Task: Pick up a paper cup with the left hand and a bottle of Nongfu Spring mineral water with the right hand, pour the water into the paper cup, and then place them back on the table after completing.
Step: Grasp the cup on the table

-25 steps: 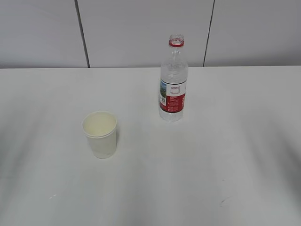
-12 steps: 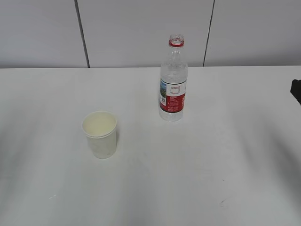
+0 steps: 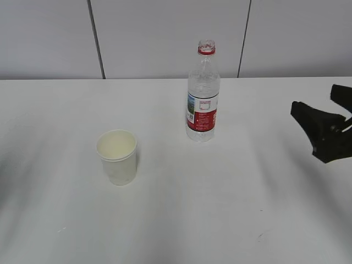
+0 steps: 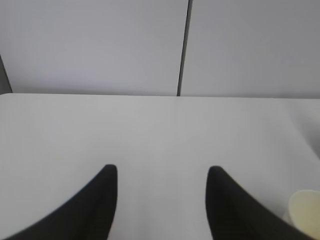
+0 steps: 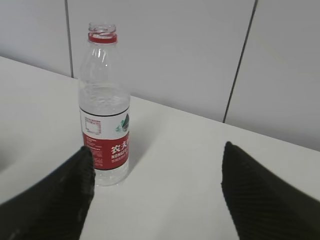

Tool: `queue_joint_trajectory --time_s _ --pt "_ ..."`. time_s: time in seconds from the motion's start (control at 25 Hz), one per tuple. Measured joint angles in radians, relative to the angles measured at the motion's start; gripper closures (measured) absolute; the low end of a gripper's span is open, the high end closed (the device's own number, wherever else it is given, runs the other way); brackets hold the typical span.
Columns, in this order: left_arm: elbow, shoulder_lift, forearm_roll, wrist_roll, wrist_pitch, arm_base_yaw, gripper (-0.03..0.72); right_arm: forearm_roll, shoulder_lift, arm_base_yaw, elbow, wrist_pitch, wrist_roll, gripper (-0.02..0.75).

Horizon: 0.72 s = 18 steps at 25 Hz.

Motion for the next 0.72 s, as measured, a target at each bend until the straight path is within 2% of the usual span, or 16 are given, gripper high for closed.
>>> queue_joint_trajectory --time_s 0.16,0.4,0.72 --pt "0.001 0.18 0.03 -0.019 -0.151 -0.037 0.315 -0.014 0.133 0.0 -0.004 -0.115 0.002 0.151" --pt "0.054 0.392 0.129 -0.035 -0.472 -0.134 0.306 -0.033 0.272 0.0 -0.028 -0.152 0.003 0.151" --pt "0.055 0.556 0.279 -0.098 -0.537 -0.141 0.306 -0.056 0.38 0.0 -0.059 -0.192 0.003 0.151"
